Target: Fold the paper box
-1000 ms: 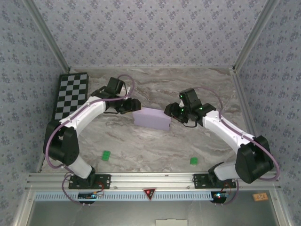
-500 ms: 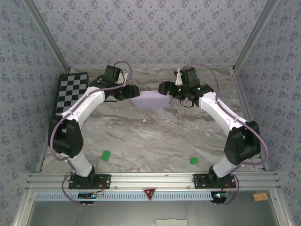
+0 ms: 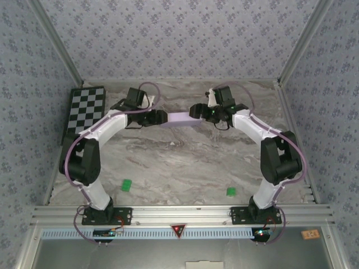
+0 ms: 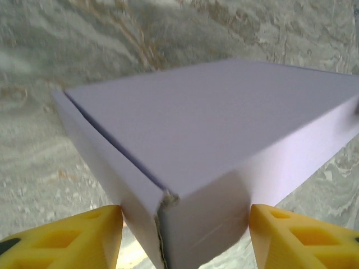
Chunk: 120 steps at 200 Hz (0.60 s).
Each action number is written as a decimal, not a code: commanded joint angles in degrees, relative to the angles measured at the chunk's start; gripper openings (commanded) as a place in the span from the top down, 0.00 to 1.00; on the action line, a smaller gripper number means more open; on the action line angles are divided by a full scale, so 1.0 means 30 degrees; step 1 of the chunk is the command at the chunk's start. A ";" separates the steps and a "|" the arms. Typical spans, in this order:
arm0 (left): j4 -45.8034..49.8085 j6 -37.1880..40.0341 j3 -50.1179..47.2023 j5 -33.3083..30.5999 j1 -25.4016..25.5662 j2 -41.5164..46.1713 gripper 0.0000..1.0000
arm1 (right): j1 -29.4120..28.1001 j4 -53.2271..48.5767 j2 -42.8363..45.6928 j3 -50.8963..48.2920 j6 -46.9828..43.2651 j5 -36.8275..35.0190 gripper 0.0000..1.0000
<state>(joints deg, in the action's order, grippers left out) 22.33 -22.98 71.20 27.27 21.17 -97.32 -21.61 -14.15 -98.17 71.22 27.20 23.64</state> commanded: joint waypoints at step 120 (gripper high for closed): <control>-0.0106 -0.1636 -0.3007 -0.0961 0.0004 0.0503 0.34 | 0.0539 -0.1638 -0.1030 -0.2075 -0.0292 0.1745 0.25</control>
<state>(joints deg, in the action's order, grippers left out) 23.66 -26.57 59.99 23.33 21.37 -92.23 -20.75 -18.17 -96.97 62.98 28.14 24.93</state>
